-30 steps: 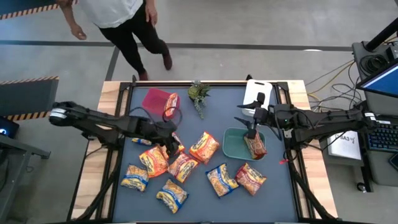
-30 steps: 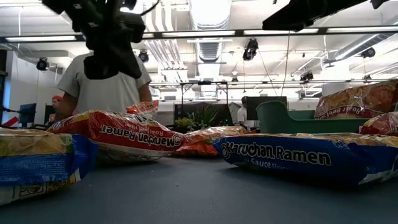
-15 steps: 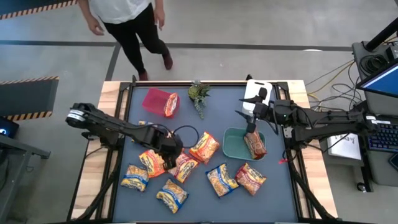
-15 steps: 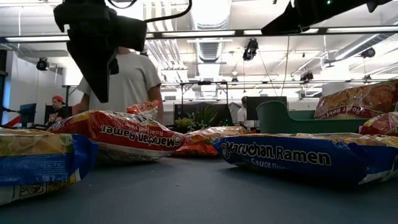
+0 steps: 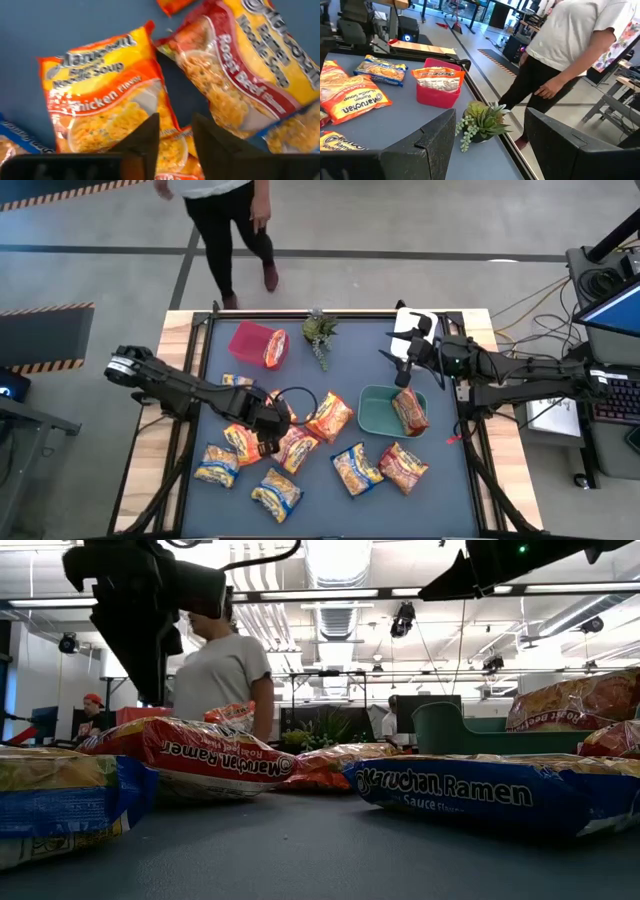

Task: Sort Maruchan noodles
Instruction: Put the orange noodle pack into the red bin

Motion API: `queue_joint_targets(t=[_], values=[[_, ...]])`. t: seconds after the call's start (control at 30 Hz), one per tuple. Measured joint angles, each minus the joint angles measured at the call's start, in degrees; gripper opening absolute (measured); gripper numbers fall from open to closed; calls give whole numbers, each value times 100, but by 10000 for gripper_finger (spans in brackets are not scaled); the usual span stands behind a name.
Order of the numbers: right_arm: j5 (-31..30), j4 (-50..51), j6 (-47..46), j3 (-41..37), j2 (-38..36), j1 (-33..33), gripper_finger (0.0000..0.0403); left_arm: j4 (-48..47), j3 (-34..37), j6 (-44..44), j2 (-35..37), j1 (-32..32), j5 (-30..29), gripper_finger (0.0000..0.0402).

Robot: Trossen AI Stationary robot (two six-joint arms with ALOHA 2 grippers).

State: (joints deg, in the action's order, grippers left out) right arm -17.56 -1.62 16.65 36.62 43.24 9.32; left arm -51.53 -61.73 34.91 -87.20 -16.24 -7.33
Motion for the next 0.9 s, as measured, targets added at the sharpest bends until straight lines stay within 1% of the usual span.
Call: queue_joint_targets(t=[0.17,0.3,0.5,0.73,0.9], values=[[17,2,-11,-16,0,28,224,13,53,160,0,-177,-663,179],[17,1,-11,-26,4,26,224,72,59,160,-134,-324,-1006,212],[20,2,-12,-28,4,48,224,302,61,159,-573,-352,-1075,218],[125,2,-59,-28,4,46,224,247,63,145,-1224,-360,-1130,217],[125,3,-76,-31,4,46,224,242,45,143,-1473,-371,-1277,217]])
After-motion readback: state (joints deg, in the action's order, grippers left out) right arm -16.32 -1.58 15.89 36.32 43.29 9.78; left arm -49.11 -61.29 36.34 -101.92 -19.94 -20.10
